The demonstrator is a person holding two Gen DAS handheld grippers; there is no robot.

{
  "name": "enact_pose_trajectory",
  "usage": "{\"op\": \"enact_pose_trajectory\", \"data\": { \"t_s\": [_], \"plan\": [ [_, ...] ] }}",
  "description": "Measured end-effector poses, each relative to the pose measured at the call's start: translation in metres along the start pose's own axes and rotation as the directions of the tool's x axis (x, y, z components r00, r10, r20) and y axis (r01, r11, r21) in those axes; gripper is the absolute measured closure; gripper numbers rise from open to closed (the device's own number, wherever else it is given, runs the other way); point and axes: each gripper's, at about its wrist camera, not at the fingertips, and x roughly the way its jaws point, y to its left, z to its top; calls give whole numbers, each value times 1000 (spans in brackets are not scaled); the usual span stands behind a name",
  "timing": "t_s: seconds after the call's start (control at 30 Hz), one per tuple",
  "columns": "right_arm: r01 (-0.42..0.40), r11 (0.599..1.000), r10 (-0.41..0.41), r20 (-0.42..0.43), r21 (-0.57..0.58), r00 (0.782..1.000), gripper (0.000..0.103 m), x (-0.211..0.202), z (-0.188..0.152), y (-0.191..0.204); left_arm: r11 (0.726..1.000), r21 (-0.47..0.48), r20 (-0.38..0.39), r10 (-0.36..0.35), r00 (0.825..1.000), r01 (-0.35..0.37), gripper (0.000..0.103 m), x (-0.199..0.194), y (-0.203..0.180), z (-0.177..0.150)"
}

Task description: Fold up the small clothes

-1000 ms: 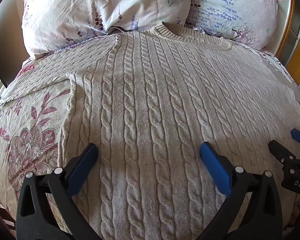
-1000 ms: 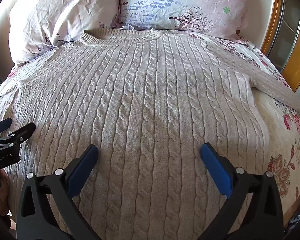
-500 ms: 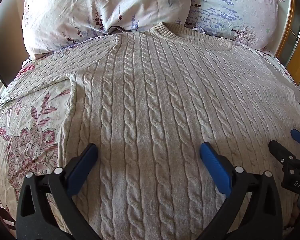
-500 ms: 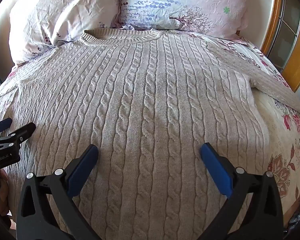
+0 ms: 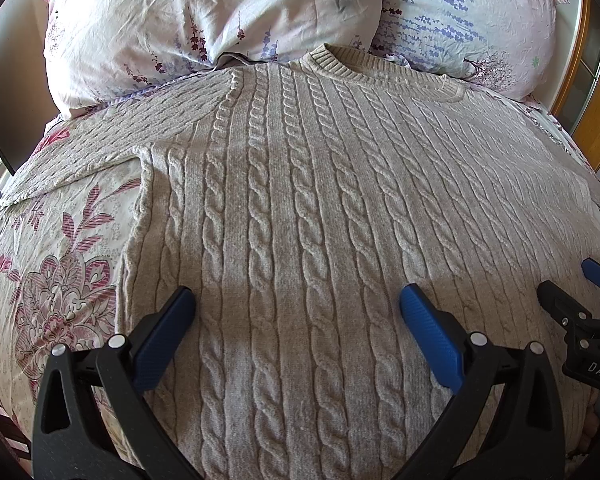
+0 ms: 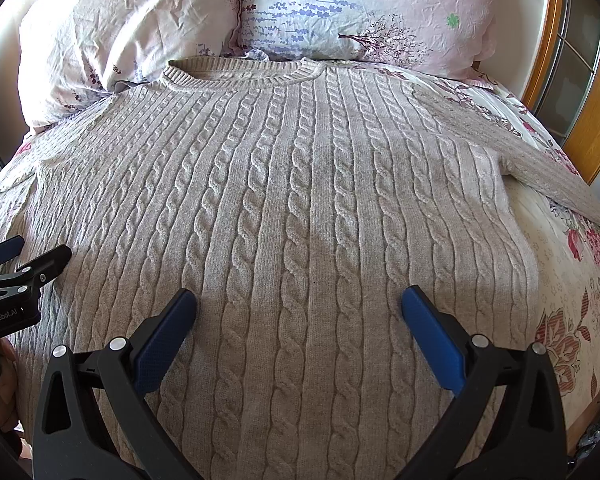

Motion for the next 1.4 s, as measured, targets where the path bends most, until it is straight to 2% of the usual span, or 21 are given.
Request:
{"op": "enact_pose_trajectory", "data": {
  "t_s": [0.87,0.93,1.0,1.03,1.07,1.1,1.13,1.17,1.2,1.27,1.3,1.33,1.37,1.4],
  "plan": [
    [-8,1000,8,-2,-4,1000,1,0,-1,-7,1000,0,1,0,1000,0,2,0,0,0],
    [-28,1000,27,-7,-13,1000,1,-1,0,-11,1000,-1,1,1,1000,-1,2,0,0,0],
    [-117,993,116,-31,-24,993,1,2,10,-22,1000,-2,0,1,1000,-1,2,0,0,0],
    [-167,986,167,-31,10,985,1,0,14,-31,1000,-4,-1,2,1000,-2,2,0,0,0],
    [-242,964,245,-8,108,970,1,-2,22,-57,1000,-5,-2,3,1000,-3,2,0,0,0],
    [-258,943,258,27,210,966,1,-4,29,-83,1000,-6,-3,4,1000,-4,2,1,1,1],
    [-244,929,239,51,279,970,1,-6,33,-105,1000,-4,-3,4,1000,-4,2,2,2,3],
    [-201,896,177,96,397,980,1,-9,41,-149,1000,-2,-2,3,1000,-3,2,2,3,4],
    [-177,874,141,112,453,984,3,-11,44,-172,1000,-1,-2,4,1000,-4,2,3,3,4],
    [-96,757,12,133,647,991,22,-16,46,-256,1000,-3,-6,4,1000,-4,2,2,3,4],
    [-73,712,-20,125,698,992,25,-16,44,-281,1000,-2,-11,3,1000,-3,2,3,4,4],
    [-48,649,-53,108,759,993,32,-14,41,-312,1000,1,-17,2,1000,-2,2,3,4,5],
    [-35,543,-78,92,839,993,42,-12,32,-354,1000,2,-26,0,1000,0,2,4,4,7],
    [-33,467,-93,86,884,992,45,-11,24,-380,1000,5,-32,-3,999,3,2,4,3,7]
  ]
}}
